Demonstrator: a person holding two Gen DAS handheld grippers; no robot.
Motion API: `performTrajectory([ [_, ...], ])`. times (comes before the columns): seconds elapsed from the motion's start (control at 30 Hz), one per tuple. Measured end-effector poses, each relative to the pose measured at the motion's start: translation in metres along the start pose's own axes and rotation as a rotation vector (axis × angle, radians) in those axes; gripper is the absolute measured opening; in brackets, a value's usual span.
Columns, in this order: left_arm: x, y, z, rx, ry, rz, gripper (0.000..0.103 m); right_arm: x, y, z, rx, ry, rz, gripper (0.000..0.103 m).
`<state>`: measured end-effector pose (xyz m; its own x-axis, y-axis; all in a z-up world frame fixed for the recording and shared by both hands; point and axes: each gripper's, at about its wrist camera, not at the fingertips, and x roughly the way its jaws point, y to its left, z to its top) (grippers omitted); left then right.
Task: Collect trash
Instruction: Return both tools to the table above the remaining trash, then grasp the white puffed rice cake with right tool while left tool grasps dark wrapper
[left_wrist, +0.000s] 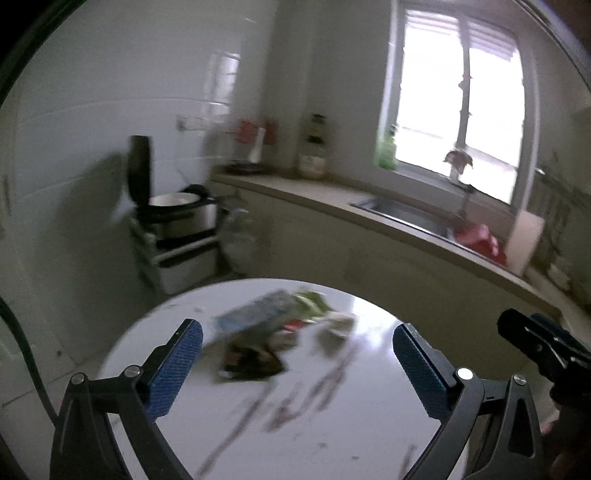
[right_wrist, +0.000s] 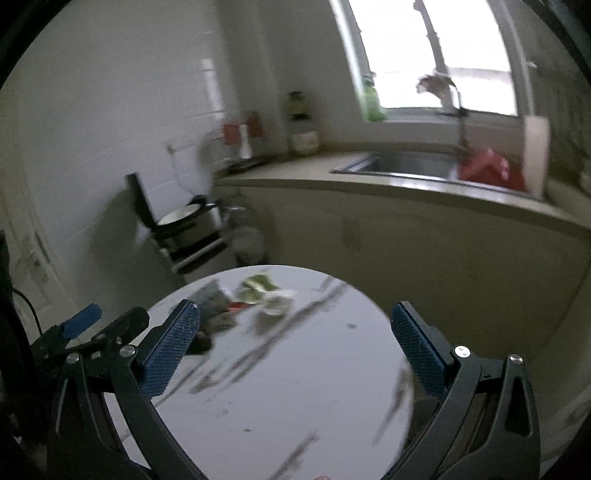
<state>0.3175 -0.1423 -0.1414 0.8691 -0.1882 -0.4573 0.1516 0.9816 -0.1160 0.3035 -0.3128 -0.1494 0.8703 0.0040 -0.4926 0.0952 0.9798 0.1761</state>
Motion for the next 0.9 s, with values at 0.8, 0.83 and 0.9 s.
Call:
performTrajectory([
  [0.8,0.061,0.079,-0.013,-0.035,0.203,0.046,0.102,0.125,0.034,-0.022,-0.094,0.205,-0.024,0.103],
  [0.83,0.074,0.078,-0.010,-0.034,0.221,0.045,0.102,0.135,0.029,-0.023,-0.088,0.222,-0.027,0.103],
  [0.9,0.100,0.076,-0.008,-0.033,0.258,0.047,0.102,0.155,0.020,-0.025,-0.077,0.255,-0.037,0.103],
])
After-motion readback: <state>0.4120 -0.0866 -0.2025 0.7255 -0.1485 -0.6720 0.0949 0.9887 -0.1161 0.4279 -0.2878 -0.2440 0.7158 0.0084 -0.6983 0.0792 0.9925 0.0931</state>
